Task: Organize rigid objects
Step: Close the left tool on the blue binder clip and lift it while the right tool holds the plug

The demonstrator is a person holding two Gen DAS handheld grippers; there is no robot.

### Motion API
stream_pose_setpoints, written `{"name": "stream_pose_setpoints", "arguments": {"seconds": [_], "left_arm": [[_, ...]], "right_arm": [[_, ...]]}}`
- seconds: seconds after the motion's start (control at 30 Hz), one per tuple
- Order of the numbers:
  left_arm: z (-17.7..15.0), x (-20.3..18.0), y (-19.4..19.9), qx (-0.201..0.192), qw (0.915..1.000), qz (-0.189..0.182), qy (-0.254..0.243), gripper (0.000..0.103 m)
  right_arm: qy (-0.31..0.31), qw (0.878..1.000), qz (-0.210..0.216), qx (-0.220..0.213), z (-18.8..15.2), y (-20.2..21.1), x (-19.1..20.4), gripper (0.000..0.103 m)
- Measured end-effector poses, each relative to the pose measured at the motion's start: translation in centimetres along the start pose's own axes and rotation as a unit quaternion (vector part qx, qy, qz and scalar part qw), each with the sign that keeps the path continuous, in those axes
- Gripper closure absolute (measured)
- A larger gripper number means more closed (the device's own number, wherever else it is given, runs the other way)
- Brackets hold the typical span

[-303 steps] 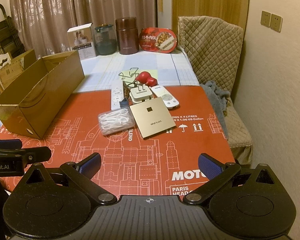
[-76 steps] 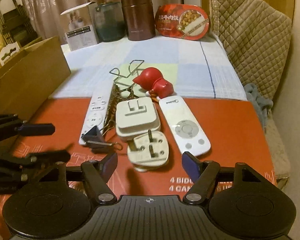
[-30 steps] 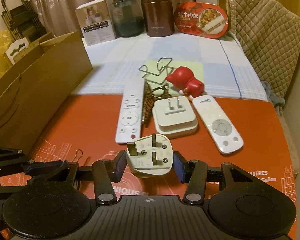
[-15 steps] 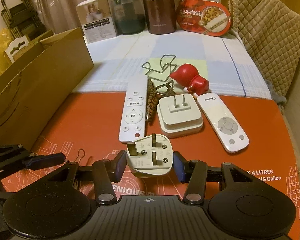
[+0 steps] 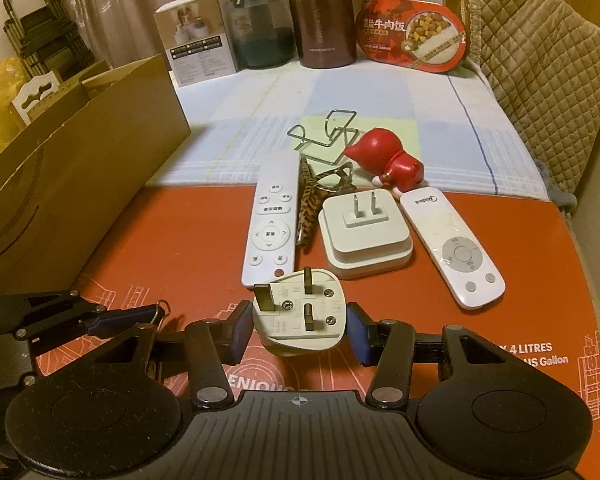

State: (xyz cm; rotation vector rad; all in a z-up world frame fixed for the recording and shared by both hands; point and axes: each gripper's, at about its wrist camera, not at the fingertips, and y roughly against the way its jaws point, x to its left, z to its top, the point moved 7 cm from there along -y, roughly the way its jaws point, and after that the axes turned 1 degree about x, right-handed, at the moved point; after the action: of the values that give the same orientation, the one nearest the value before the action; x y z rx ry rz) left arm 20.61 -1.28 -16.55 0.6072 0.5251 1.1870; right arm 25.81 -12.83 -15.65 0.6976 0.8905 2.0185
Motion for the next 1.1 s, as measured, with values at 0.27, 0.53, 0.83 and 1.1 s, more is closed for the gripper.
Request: {"name": "stream_pose_setpoints", "arguments": {"seconds": [0.27, 0.53, 0.83, 1.1], "left_arm": [[0.5, 0.0, 1.1, -0.018, 0.9998, 0.006, -0.003, 0.071], [0.9, 0.3, 1.5, -0.027, 0.9995, 0.014, -0.002, 0.099], [0.7, 0.7, 1.6, -0.025, 0.9995, 0.019, 0.004, 0.095], [1.0, -0.1, 1.0, -0.03, 0.9981, 0.016, -0.051, 0.061]], "right_arm": [[0.0, 1.0, 0.004, -0.007, 0.4, 0.1, 0.6, 0.057], [-0.001, 1.0, 0.005, -0.018, 1.0, 0.7, 1.1, 0.057], [-0.002, 1.0, 0.006, -0.019, 1.1, 0.8, 1.1, 0.057], [-0.008, 1.0, 0.008, -0.023, 1.3, 0.9, 0.7, 0.057]]}}
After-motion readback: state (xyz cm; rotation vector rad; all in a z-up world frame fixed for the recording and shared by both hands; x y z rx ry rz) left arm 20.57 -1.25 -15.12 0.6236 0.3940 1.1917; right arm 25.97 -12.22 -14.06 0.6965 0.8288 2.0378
